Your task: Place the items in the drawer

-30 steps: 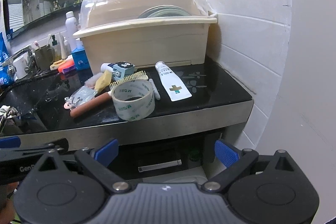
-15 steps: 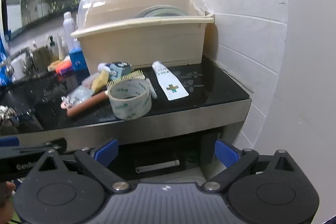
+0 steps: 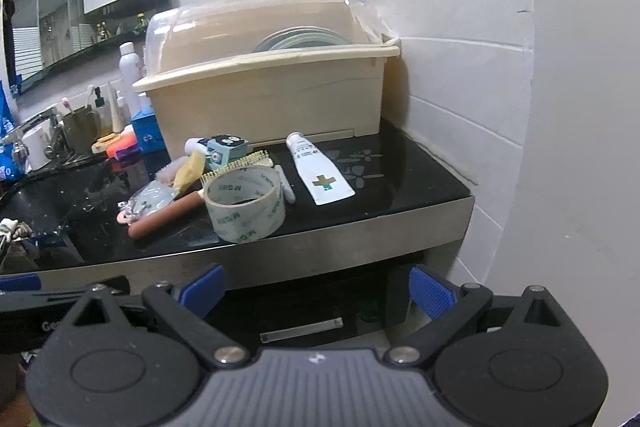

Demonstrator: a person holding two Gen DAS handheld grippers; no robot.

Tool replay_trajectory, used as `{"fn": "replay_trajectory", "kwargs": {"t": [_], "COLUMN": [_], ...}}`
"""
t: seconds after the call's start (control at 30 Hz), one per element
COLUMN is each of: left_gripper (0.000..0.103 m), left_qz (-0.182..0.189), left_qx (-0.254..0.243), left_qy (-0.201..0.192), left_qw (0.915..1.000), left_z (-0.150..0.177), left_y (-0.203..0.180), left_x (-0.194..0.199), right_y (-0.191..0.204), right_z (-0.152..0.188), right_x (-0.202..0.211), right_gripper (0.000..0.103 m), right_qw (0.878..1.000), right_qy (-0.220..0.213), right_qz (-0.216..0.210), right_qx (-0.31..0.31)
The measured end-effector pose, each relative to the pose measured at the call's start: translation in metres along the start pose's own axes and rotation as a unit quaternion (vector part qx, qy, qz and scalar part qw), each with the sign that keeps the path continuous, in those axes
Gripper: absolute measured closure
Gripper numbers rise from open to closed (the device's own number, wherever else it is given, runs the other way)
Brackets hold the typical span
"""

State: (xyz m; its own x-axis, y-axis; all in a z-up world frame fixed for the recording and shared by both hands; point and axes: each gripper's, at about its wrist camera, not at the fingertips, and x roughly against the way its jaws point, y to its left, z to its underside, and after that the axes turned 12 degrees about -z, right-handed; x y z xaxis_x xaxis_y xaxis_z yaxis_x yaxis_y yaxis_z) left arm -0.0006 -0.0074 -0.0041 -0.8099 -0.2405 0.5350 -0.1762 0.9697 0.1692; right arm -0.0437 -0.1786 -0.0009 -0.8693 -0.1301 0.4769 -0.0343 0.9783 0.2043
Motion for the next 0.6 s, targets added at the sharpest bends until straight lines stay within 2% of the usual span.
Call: {"fn": "replay_trajectory", "kwargs": {"t": [0.3, 0.5, 0.6], "left_gripper": [0.001, 0.001, 0.001], "left_qz": [0.005, 0.024, 0.024], "left_qx": [-0.009, -0.009, -0.012], "left_qy": [0.0, 0.006, 0.005], "left_qw": [1.0, 0.9997, 0.9996], "left_z": [-0.0011, 0.0007, 0.0001], "left_y": [-0.0042, -0.0044, -0.0056], "left_x": [-0.0012, -0.0004, 0.001], "right_y": [0.0035, -0.0009, 0.0023], "right_z": [0.0016, -0.0031, -0.0026], "right_x": [-0.0011, -0.0009, -0.0017], "right_gripper": [0.004, 0.004, 0.004], "right_qw": [1.0, 1.0, 1.0], "right_qy": [0.012, 0.016, 0.017], "right_qz": [0.004, -0.002, 0.008], "right_qx": [0.016, 0.004, 0.015]}}
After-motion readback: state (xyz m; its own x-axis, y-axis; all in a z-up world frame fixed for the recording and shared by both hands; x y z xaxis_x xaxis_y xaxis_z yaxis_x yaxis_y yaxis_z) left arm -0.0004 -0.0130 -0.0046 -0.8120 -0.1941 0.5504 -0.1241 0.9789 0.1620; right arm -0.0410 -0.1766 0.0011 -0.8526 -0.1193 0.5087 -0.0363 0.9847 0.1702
